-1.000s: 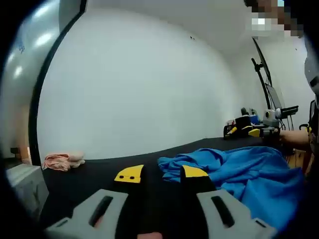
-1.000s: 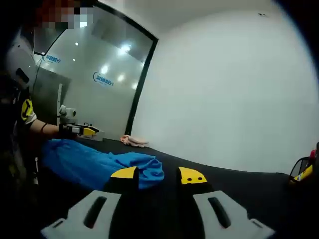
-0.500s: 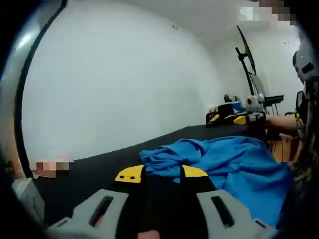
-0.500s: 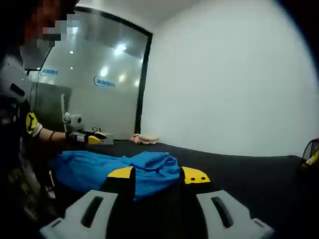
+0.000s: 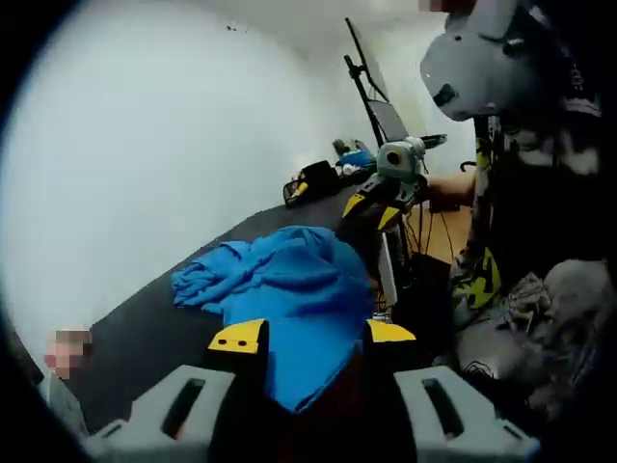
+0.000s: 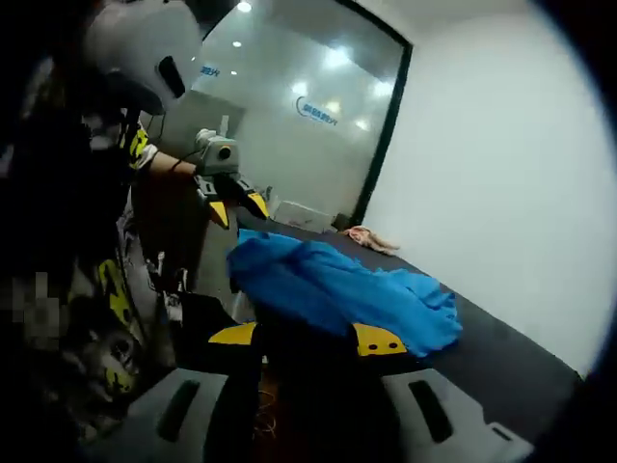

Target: Spread out the cloth and fold it

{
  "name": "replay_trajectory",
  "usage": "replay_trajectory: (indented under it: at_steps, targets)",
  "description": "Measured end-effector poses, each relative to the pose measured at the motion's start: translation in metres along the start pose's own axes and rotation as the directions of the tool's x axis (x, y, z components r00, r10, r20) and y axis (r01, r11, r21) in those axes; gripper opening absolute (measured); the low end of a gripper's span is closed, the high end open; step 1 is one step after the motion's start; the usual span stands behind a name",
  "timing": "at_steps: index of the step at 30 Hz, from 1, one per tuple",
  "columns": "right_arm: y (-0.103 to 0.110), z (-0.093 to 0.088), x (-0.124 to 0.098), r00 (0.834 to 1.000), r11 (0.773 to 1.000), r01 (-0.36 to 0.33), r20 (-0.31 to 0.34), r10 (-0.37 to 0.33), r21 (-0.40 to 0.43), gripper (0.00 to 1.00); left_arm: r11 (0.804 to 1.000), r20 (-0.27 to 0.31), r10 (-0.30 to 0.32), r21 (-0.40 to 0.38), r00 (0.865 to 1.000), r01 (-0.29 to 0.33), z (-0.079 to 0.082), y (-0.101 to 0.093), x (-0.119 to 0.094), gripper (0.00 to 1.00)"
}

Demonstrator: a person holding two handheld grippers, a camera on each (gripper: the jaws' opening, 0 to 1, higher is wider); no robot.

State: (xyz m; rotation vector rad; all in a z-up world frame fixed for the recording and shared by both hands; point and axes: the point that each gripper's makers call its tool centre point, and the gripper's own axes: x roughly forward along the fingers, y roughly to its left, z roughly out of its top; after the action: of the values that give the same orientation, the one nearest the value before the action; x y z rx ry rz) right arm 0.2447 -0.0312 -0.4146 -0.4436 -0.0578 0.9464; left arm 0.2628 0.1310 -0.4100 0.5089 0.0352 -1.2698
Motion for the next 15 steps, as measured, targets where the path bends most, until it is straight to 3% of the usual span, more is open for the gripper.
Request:
replay_trajectory:
  at_steps: [5,8,10,12,14,15]
  targets:
    - [0.021,0.01,0.028,0.998,1.0,-0.024,0.063,0.023,0.012,0.33,0.999,0.003,-0.008,0.05,1.0,0.008,-0.006,-0.016,0.025,0.38]
    - [0.018,0.007,0.038,0.999,0.997,0.017,0.044,-0.014,-0.072,0.33,0.996,-0.023,-0.017,0.082,1.0,0.019,-0.014,-0.017,0.037,0.36]
    - [0.01,-0.003,0.046,0.997,0.987,0.072,-0.004,-0.073,-0.143,0.33,0.997,-0.025,0.011,0.074,1.0,-0.009,-0.014,-0.008,0.043,0.29]
    - [0.009,-0.005,0.051,0.997,0.987,0.075,-0.014,-0.078,-0.14,0.3,0.995,0.001,0.038,0.095,0.999,-0.037,-0.008,0.0,0.047,0.22]
    - [0.001,-0.003,0.053,0.995,0.99,0.103,0.001,-0.103,-0.093,0.26,0.998,0.012,0.033,0.053,0.999,-0.034,-0.005,0.003,0.048,0.08]
    - [0.003,-0.005,0.054,0.996,0.996,0.083,-0.015,-0.084,-0.04,0.26,0.999,0.016,0.029,0.015,0.999,-0.029,-0.004,0.005,0.047,0.04]
